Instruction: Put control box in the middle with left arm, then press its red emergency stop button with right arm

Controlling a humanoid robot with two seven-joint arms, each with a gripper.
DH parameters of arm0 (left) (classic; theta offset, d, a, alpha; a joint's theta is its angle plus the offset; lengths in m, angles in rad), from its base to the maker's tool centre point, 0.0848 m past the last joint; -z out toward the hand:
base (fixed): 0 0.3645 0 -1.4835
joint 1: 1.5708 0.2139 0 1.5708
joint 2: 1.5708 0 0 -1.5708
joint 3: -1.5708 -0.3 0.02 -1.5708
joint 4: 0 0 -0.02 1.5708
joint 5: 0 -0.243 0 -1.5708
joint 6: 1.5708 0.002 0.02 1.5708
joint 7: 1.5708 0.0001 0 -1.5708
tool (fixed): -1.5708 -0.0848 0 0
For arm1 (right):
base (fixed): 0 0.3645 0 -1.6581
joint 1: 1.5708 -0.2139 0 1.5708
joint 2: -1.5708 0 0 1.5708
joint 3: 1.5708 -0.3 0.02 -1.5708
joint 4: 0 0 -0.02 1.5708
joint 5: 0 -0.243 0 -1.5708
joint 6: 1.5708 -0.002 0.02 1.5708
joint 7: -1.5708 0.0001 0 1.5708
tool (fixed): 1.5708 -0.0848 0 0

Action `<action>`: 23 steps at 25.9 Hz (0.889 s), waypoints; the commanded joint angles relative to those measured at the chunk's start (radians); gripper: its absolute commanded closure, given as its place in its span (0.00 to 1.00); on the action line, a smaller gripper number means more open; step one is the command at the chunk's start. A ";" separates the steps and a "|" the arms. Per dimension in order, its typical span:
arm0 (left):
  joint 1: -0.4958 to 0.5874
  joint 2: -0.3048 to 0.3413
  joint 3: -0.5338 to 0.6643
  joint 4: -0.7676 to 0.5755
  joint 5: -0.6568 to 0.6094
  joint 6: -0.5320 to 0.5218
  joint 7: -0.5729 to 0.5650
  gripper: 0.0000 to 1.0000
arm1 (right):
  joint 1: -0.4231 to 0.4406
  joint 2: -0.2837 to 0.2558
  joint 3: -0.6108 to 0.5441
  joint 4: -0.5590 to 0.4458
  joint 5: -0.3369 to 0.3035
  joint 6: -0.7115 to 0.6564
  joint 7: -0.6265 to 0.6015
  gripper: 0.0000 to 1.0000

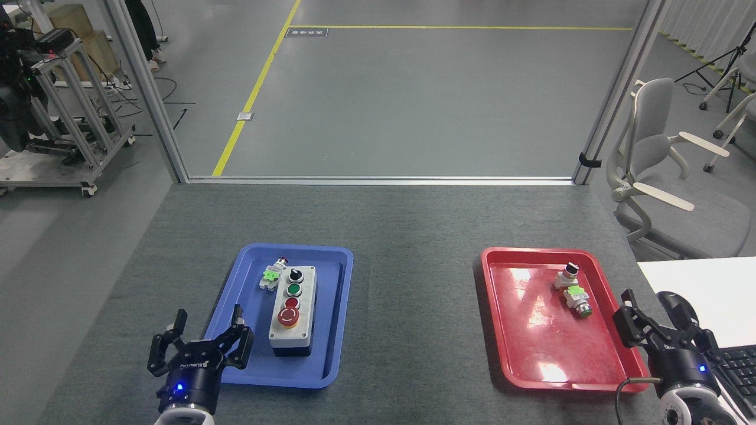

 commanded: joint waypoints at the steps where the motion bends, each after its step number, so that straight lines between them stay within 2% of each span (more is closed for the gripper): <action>1: 0.004 0.001 0.006 0.001 0.006 -0.006 -0.001 0.01 | 0.000 0.000 0.004 0.000 0.001 0.001 0.001 0.00; 23: 0.039 -0.002 -0.003 -0.045 -0.002 0.005 -0.002 0.01 | -0.008 0.011 -0.013 0.002 -0.001 0.000 0.001 0.00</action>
